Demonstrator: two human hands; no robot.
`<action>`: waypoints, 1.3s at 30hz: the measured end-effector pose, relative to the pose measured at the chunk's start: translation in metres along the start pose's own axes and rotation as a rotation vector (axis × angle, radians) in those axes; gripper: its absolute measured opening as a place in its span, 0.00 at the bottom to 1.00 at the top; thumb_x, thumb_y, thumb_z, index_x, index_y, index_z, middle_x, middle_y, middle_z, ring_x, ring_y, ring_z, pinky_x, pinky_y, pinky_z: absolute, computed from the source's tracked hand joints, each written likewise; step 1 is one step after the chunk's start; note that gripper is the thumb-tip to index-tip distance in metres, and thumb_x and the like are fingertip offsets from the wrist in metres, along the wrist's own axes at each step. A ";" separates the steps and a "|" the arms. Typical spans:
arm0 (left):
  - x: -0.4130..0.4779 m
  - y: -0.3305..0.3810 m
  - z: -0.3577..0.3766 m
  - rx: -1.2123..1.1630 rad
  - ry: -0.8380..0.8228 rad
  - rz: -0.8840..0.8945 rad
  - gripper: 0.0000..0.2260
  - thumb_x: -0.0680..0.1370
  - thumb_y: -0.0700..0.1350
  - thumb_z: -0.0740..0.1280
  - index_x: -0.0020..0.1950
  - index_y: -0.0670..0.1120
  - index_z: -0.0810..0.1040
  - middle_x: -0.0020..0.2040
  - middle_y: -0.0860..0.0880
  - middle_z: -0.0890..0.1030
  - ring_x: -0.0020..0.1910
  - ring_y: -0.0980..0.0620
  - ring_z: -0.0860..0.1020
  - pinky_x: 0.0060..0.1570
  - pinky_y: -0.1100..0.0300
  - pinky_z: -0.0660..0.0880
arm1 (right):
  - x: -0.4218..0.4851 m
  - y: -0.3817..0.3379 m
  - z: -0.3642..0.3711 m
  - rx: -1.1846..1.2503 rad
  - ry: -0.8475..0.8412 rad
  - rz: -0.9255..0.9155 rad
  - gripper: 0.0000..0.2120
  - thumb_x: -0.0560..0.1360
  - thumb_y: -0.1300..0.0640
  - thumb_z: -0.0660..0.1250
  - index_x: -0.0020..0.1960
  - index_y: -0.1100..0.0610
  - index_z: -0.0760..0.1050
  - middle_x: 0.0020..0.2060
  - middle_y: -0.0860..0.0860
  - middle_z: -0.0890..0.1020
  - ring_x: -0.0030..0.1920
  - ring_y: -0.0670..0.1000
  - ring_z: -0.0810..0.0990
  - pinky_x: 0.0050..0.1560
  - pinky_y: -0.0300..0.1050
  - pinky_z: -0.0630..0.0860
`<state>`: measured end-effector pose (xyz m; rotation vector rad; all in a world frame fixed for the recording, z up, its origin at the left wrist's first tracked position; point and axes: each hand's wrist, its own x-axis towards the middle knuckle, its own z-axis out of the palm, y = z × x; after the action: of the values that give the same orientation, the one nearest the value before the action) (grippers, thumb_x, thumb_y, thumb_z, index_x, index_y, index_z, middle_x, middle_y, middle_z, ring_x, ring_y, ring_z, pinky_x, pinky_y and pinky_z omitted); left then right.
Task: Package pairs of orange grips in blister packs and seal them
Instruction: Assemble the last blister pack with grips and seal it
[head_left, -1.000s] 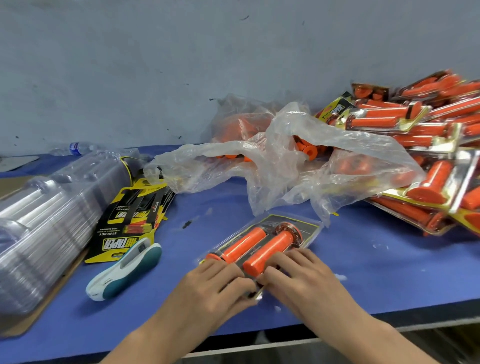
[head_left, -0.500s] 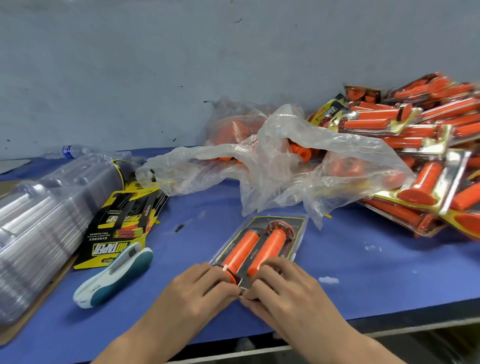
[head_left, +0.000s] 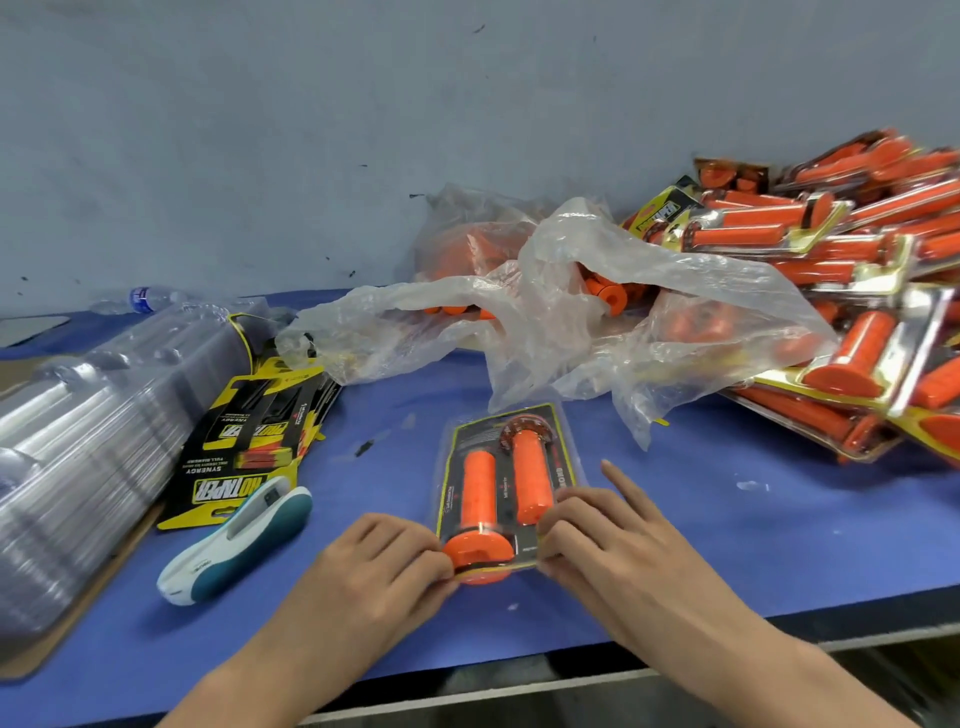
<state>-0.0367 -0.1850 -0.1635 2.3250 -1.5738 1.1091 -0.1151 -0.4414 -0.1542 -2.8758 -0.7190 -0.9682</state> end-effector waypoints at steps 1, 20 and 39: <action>0.003 0.004 0.000 -0.005 0.010 0.010 0.10 0.80 0.48 0.68 0.41 0.46 0.81 0.42 0.51 0.80 0.39 0.50 0.77 0.43 0.58 0.76 | 0.001 -0.004 0.001 -0.023 0.000 0.019 0.02 0.77 0.55 0.66 0.49 0.49 0.75 0.47 0.45 0.77 0.55 0.50 0.78 0.69 0.57 0.67; 0.045 0.009 0.025 -0.145 -0.056 0.102 0.06 0.81 0.44 0.65 0.45 0.48 0.78 0.41 0.52 0.76 0.37 0.50 0.74 0.40 0.59 0.73 | -0.005 0.011 -0.002 0.045 0.005 -0.031 0.16 0.82 0.51 0.57 0.40 0.52 0.78 0.54 0.46 0.83 0.54 0.50 0.82 0.54 0.47 0.79; 0.129 0.020 -0.050 -1.247 0.024 -1.056 0.16 0.69 0.50 0.70 0.47 0.37 0.81 0.33 0.38 0.83 0.27 0.44 0.80 0.29 0.58 0.80 | 0.005 0.082 -0.102 1.622 0.471 1.093 0.17 0.70 0.39 0.68 0.46 0.50 0.86 0.38 0.53 0.83 0.33 0.51 0.81 0.32 0.48 0.79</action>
<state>-0.0541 -0.2683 -0.0521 1.6674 -0.4489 -0.1347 -0.1343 -0.5300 -0.0589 -1.1282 0.1930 -0.3964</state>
